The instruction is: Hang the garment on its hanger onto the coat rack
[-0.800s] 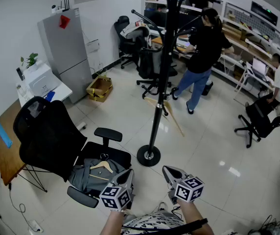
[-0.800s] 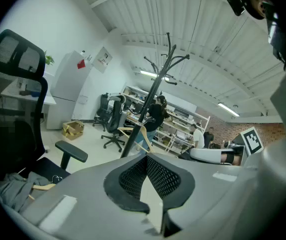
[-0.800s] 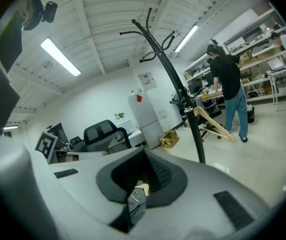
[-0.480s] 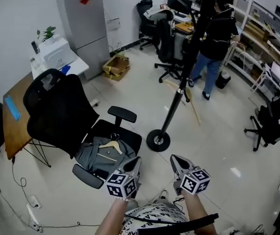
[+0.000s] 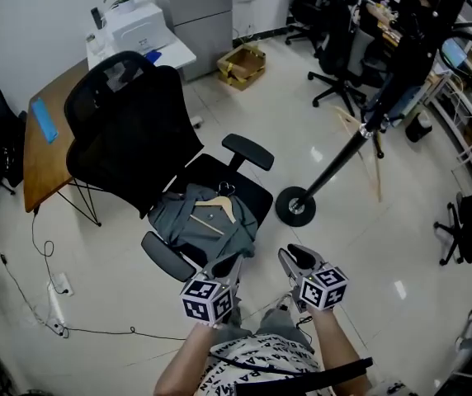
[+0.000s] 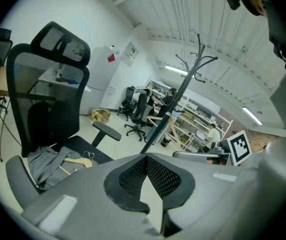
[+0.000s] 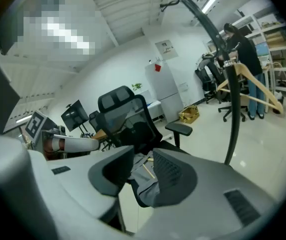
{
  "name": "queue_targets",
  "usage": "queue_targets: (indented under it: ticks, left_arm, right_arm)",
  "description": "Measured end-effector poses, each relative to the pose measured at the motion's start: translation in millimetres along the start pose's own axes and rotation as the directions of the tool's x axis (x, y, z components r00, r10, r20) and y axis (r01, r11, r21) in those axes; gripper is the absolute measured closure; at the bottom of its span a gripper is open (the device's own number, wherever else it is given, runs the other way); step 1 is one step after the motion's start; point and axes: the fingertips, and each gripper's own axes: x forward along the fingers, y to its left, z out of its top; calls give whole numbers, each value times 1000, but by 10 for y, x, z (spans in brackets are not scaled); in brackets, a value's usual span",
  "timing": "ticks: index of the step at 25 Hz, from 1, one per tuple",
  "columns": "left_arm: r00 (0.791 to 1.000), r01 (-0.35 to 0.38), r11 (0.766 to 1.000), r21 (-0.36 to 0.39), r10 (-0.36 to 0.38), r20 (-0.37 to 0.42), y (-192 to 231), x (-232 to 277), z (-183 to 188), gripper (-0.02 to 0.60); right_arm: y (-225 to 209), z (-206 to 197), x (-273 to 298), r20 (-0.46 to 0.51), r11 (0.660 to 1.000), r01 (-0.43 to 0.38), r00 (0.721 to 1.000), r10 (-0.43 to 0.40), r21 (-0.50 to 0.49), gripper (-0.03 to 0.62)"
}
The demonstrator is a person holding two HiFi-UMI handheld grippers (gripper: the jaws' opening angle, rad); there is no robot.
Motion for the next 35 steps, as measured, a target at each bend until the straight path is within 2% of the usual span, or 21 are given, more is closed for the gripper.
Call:
queue_targets:
  ticks: [2, 6, 12, 14, 16, 27, 35]
  left_arm:
    - [1000, -23, 1000, -10, 23, -11, 196, -32, -55, 595]
    - [998, -64, 998, -30, 63, -27, 609, -13, -178, 595]
    - [994, -95, 989, -117, 88, -66, 1067, 95, -451, 595]
    - [992, -106, 987, -124, 96, -82, 1200, 175, -510, 595]
    - [990, -113, 985, -127, 101, -96, 1324, 251, -567, 595]
    - [985, -99, 981, -165, 73, -158, 1739, 598, -845, 595]
    - [987, -71, 975, -211, 38, -155, 1868, 667, -1030, 595]
  right_arm:
    - [44, -158, 271, -61, 1000, -17, 998, 15, -26, 407]
    - [31, -461, 810, -148, 997, -25, 989, 14, -70, 405]
    - [-117, -950, 1421, -265, 994, -12, 964, -18, -111, 404]
    - [-198, -1091, 1593, -298, 993, -3, 954, -33, -117, 377]
    - [-285, -1245, 1759, -329, 993, 10, 943, -50, -122, 376]
    - [-869, -2078, 2706, -487, 982, 52, 863, -135, -181, 376]
    - [-1168, -2368, 3192, -521, 982, 55, 842, -143, -180, 376]
